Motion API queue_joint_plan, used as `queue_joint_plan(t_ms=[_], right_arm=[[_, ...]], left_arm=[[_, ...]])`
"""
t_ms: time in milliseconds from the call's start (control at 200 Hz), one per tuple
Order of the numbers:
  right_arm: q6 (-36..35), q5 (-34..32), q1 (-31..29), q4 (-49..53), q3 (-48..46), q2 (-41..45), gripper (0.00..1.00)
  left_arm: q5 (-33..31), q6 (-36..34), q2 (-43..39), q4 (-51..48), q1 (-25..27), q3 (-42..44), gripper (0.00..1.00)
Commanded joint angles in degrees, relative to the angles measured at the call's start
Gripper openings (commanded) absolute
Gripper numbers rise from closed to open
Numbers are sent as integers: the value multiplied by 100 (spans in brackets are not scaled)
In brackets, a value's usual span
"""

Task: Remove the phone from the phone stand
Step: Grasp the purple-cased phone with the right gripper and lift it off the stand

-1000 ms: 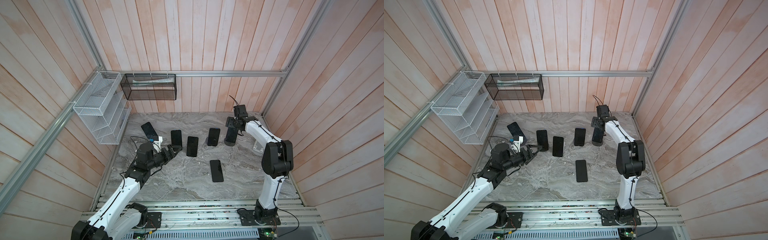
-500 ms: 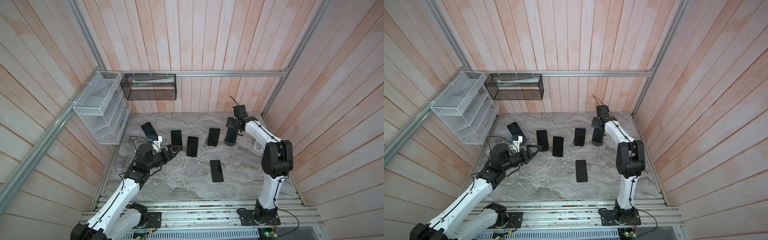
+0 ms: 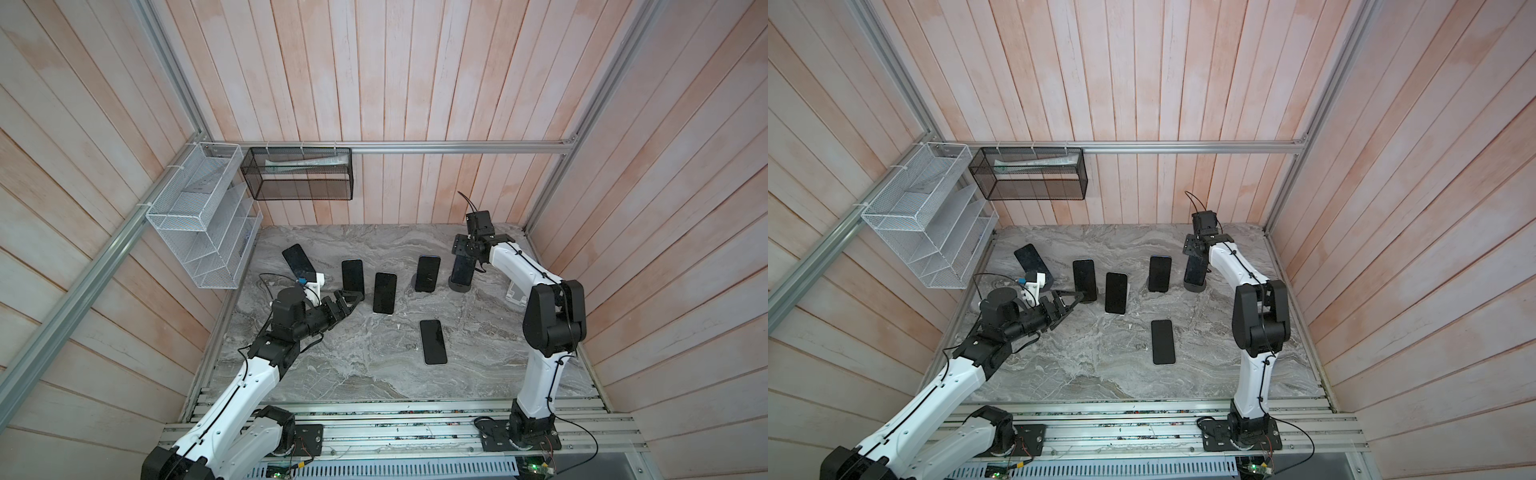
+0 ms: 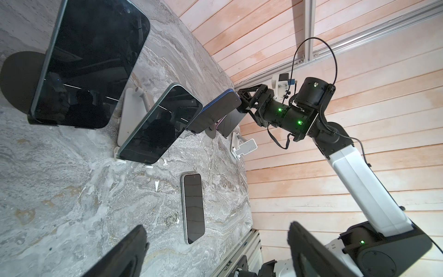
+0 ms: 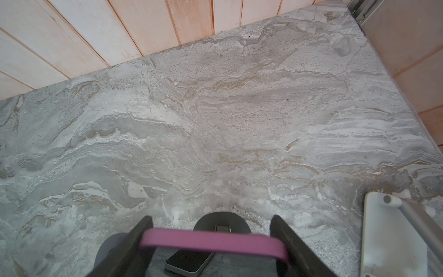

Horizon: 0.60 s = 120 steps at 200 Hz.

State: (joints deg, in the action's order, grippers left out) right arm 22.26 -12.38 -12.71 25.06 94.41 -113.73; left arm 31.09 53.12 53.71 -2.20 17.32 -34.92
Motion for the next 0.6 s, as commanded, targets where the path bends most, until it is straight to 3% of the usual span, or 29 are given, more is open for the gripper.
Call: queue_joint_plan(t_ms=[0,595], right_arm=[[-64,-36,-56,174,-131,-18,72],[-315,-209,-186,-58,-458,772,67]], left_arm=[[-50,-92,-124,-35,17,81,94],[-77,30,-119,28,17,88,93]])
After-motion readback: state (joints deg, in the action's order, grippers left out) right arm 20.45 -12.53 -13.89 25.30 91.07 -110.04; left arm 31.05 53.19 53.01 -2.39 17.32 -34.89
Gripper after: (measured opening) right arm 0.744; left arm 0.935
